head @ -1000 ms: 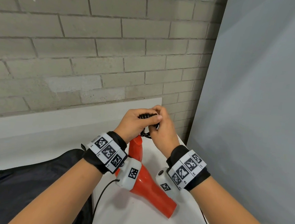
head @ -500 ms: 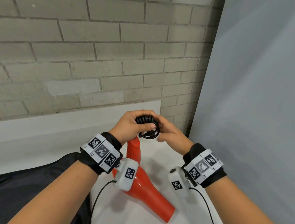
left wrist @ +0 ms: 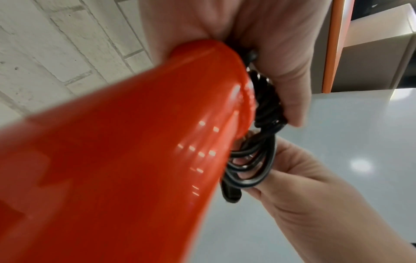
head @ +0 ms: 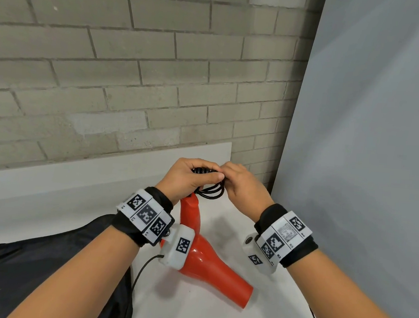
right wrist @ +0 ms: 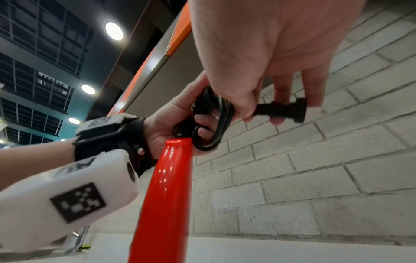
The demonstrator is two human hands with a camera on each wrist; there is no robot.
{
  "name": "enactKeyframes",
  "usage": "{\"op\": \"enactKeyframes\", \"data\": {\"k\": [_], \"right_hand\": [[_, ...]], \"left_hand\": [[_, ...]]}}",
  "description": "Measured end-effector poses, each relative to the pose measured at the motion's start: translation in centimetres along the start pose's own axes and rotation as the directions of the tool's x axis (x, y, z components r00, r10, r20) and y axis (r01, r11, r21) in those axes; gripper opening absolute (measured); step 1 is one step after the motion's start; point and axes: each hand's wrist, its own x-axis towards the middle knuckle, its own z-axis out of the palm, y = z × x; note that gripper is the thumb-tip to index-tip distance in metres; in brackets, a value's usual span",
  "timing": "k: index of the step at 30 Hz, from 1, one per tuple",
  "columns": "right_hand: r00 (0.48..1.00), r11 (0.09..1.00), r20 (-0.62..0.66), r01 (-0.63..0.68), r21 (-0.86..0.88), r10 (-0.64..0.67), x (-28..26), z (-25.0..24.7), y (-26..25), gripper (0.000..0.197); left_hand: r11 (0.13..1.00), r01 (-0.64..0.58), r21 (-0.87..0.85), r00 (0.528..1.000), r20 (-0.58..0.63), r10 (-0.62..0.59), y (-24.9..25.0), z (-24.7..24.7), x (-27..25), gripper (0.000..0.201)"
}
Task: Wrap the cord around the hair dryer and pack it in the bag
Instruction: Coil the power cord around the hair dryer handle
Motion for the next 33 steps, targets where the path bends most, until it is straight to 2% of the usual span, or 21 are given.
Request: {"op": "enactKeyframes", "data": {"k": [6, 9, 12, 16, 19, 23, 25, 30, 33], "right_hand": [[0.965, 0.96, -0.242, 0.031, -0.278, -0.101, 0.0, 0.4, 0.1, 0.017], [0.946, 0.935, -0.276, 0.064, -0.349, -0.168, 0.1, 0.1, 0.2, 0.02], [0.943, 0.927, -0.279, 0.07, -0.369, -0.183, 0.1, -0.4, 0.0, 0.019], [0.937, 0.957, -0.316, 0.056, -0.283, -0.149, 0.1, -0.9, -0.3, 0.01], [0.937, 0.977, -0.331, 0.04, -0.21, -0.109, 0.0, -1.5, -0.2, 0.015], [0.951, 0.994, -0.292, -0.108, -0.014, 0.099, -0.1, -2.4, 0.0, 0.023], [0.942, 0.987, -0.297, -0.141, 0.074, 0.156, -0.3, -2.6, -0.1, 0.025], [0.912, 0.986, -0.387, -0.088, 0.14, 0.136, -0.9, -3.1, -0.4, 0.022], [0.885, 0.98, -0.442, -0.075, 0.182, 0.149, -1.3, -3.1, -0.6, 0.032]], "left_hand": [[0.994, 0.097, 0.047, 0.995, -0.019, -0.096, -0.1, 0.2, 0.4, 0.019], [0.984, 0.135, 0.12, 0.989, 0.043, -0.142, 0.1, 0.1, 0.4, 0.022], [0.972, 0.142, 0.188, 0.986, 0.064, -0.157, 0.3, 0.0, 0.4, 0.026], [0.975, 0.127, 0.181, 0.988, 0.07, -0.141, 0.3, 0.0, 0.4, 0.025], [0.985, 0.116, 0.126, 0.99, 0.065, -0.125, 0.3, 0.1, 0.4, 0.022], [0.991, 0.085, 0.099, 0.994, 0.056, -0.091, 0.2, 0.2, 0.3, 0.021], [0.994, 0.074, 0.086, 0.996, 0.047, -0.079, 0.0, 0.2, 0.2, 0.017], [0.997, 0.059, 0.052, 0.998, -0.014, -0.058, -0.1, 0.5, 0.2, 0.016], [0.997, 0.06, 0.045, 0.998, -0.031, -0.058, -0.2, 0.6, 0.2, 0.016]]}}
